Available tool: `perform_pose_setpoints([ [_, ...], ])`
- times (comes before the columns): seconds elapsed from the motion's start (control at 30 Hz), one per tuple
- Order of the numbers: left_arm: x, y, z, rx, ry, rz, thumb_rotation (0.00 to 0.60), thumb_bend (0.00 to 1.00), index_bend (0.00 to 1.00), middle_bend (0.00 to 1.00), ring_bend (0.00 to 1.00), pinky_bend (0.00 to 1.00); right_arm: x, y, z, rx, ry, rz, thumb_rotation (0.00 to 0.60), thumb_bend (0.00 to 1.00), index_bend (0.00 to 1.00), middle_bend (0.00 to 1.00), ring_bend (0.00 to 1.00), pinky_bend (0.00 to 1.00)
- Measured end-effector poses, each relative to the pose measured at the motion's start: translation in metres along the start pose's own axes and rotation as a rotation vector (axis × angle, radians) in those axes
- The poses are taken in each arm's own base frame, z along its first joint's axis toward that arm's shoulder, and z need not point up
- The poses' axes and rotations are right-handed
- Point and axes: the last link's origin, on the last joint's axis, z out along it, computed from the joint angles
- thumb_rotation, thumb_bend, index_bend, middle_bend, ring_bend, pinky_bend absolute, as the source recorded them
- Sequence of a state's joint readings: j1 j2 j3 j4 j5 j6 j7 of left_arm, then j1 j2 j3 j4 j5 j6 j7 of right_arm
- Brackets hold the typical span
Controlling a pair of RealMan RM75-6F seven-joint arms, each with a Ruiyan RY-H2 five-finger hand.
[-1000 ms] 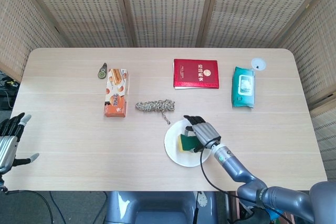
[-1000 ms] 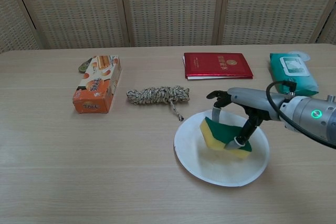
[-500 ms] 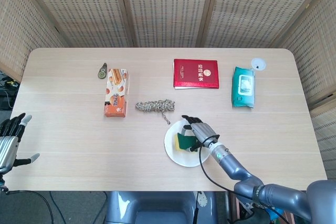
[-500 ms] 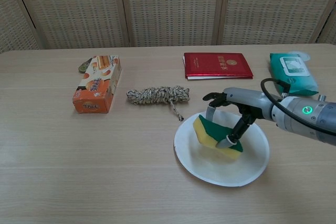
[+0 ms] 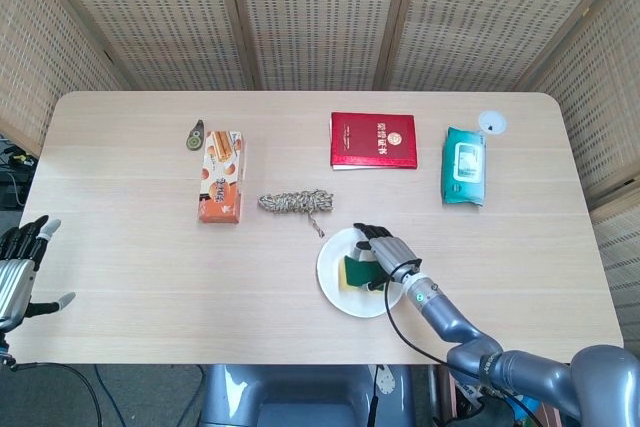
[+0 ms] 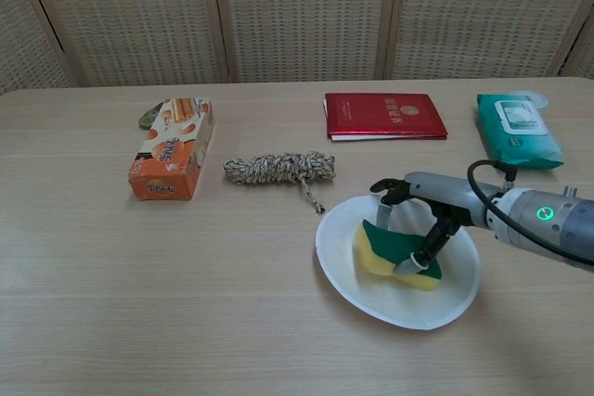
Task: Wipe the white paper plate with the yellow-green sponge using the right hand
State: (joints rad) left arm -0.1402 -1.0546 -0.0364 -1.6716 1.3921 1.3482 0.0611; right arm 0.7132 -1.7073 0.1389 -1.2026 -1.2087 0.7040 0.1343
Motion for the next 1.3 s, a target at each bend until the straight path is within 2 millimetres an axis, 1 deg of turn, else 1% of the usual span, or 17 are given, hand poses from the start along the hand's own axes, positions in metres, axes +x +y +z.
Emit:
perform_pose_setpoints([
  [0.4, -0.001, 0.001, 0.0, -0.003, -0.004, 0.002, 0.6, 0.0, 0.0, 0.0, 0.0, 0.0, -0.005, 0.013, -0.002, -0.014, -0.012, 0.018, 0.6, 0.52, 0.56, 0.0, 0.0, 0.0],
  [0.5, -0.001, 0.001, 0.0, -0.004, -0.001, 0.003, 0.6, 0.0, 0.0, 0.0, 0.0, 0.0, -0.003, 0.012, -0.004, -0.003, -0.009, 0.028, 0.6, 0.52, 0.56, 0.0, 0.0, 0.0],
  [0.6, -0.001, 0.001, -0.001, -0.004, -0.001, 0.003, 0.6, 0.0, 0.0, 0.0, 0.0, 0.0, 0.001, 0.005, -0.006, 0.026, 0.004, 0.037, 0.6, 0.52, 0.56, 0.0, 0.0, 0.0],
  [0.77, -0.001, 0.001, -0.002, -0.006, 0.0, 0.003, 0.6, 0.0, 0.0, 0.0, 0.0, 0.0, 0.015, -0.008, -0.011, 0.088, 0.06, 0.063, 0.6, 0.52, 0.56, 0.0, 0.0, 0.0],
  [0.97, -0.001, 0.001, -0.002, -0.007, 0.0, 0.002, 0.6, 0.0, 0.0, 0.0, 0.0, 0.0, 0.037, -0.016, -0.018, 0.137, 0.127, 0.07, 0.6, 0.52, 0.56, 0.0, 0.0, 0.0],
  [1.13, 0.0, 0.002, -0.002, -0.01, 0.0, 0.003, 0.6, 0.0, 0.0, 0.0, 0.0, 0.0, 0.053, -0.012, -0.02, 0.133, 0.176, 0.017, 0.6, 0.52, 0.56, 0.0, 0.0, 0.0],
  [1.3, 0.0, 0.003, -0.003, -0.013, 0.002, 0.002, 0.6, 0.0, 0.0, 0.0, 0.0, 0.0, 0.065, 0.006, -0.019, 0.056, 0.214, -0.082, 0.6, 0.52, 0.56, 0.0, 0.0, 0.0],
])
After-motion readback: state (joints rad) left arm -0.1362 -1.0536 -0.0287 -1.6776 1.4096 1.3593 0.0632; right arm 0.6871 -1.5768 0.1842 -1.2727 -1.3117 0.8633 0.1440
